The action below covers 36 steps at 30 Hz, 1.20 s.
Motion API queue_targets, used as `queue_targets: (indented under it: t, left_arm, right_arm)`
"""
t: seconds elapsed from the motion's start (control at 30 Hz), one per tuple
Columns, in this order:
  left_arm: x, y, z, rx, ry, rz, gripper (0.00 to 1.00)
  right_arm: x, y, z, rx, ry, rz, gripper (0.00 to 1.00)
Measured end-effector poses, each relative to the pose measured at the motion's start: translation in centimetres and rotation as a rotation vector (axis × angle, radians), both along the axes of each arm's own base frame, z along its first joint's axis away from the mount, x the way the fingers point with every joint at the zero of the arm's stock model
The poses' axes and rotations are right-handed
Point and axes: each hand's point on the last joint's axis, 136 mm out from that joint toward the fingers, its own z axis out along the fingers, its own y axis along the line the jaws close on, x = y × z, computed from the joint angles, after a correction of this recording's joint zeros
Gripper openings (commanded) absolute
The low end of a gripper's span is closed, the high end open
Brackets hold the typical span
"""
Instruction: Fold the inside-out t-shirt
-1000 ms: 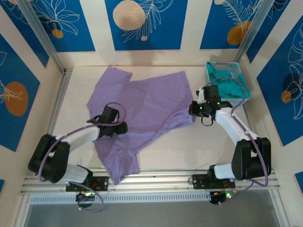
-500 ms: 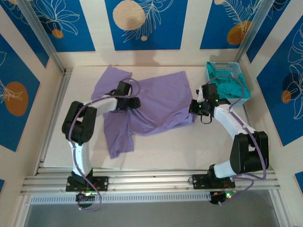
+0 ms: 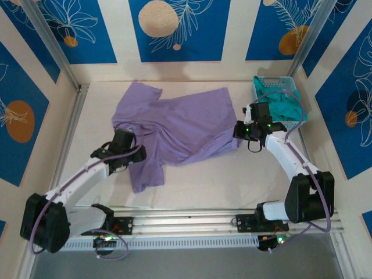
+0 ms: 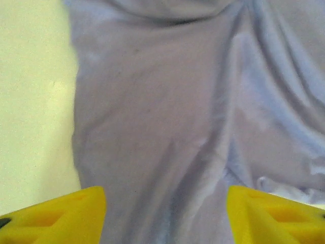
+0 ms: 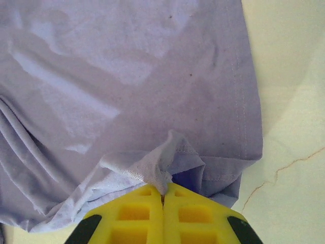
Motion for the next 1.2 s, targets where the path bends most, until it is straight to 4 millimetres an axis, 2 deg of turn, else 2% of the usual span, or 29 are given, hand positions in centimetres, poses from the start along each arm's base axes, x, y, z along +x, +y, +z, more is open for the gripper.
queue_targets:
  t: [0.07,0.13,0.37,0.6,0.7,0.87,0.9,0.97,1.03,1.1,1.2]
  left_arm:
    - [-3.5,1.3,-1.8,0.018,0.082,0.031,0.52]
    - [-5.6,1.6,-2.9,0.026,0.148,0.044,0.49]
    - [-9.2,0.3,-6.1,0.045,0.298,0.012,0.43]
    - [-10.4,0.7,-7.3,0.068,0.348,0.027,0.37]
    - [-10.7,0.6,-7.9,0.063,0.365,0.025,0.31]
    - [-10.8,0.8,-8.3,0.071,0.371,0.044,0.01]
    - [-10.7,0.8,-8.1,0.07,0.362,0.043,0.0]
    - [-10.2,0.5,-7.3,0.051,0.321,0.023,0.0]
    - [-9.4,0.4,-5.3,0.038,0.248,0.014,0.0]
    - [-7.4,0.2,-0.9,0.009,0.097,0.004,0.0]
    - [-4.6,0.2,9.2,-0.056,-0.208,0.001,0.0]
  right_arm:
    - [-0.3,0.1,-0.1,-0.001,0.005,0.004,0.0]
    - [-0.5,0.2,-0.1,-0.001,0.008,0.008,0.0]
    - [-0.5,0.2,0.0,-0.001,0.006,0.009,0.0]
    - [-0.5,0.2,0.0,-0.001,0.007,0.009,0.0]
    - [-0.6,0.2,-0.1,-0.001,0.008,0.009,0.0]
    - [-0.7,0.2,-0.3,-0.004,0.014,0.007,0.0]
    - [-0.7,0.1,-0.3,-0.007,0.013,0.005,0.0]
    - [-0.7,0.0,-0.1,-0.007,0.002,0.001,0.0]
    - [-0.8,-0.4,0.7,-0.003,-0.021,-0.008,0.0]
    - [-0.8,-0.9,2.2,0.006,-0.069,-0.023,0.0]
    - [-1.2,-1.8,5.8,0.016,-0.191,-0.037,0.0]
